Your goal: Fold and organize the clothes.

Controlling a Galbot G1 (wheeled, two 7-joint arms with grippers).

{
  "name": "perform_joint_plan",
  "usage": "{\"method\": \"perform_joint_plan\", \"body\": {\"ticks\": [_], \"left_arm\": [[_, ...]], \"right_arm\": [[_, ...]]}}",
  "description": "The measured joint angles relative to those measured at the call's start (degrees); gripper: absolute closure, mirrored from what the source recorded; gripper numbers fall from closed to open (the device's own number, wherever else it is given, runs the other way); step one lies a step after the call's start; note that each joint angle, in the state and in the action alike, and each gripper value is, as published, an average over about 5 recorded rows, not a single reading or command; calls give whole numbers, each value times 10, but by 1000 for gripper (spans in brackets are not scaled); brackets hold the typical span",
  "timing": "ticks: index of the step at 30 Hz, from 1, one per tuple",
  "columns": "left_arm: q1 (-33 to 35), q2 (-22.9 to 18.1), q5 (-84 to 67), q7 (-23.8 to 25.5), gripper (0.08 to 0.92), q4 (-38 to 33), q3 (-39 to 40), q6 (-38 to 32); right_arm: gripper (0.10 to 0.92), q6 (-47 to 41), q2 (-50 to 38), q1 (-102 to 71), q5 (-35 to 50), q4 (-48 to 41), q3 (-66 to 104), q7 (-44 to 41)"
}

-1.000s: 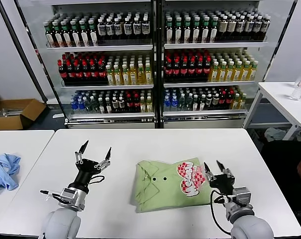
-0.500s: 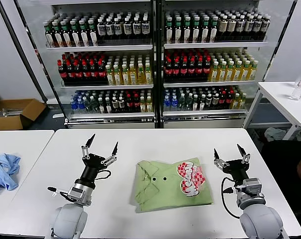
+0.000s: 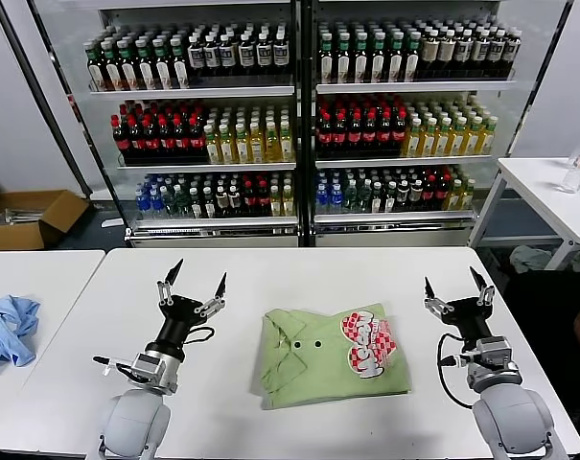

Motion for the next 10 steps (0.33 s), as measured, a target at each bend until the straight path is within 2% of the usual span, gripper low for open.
{"method": "perform_joint_plan", "body": {"ticks": [10], "left_arm": [[5, 38, -22, -21, 177, -16, -1, 6]], "right_arm": [[202, 15, 15, 13, -28, -17, 14, -19]]}}
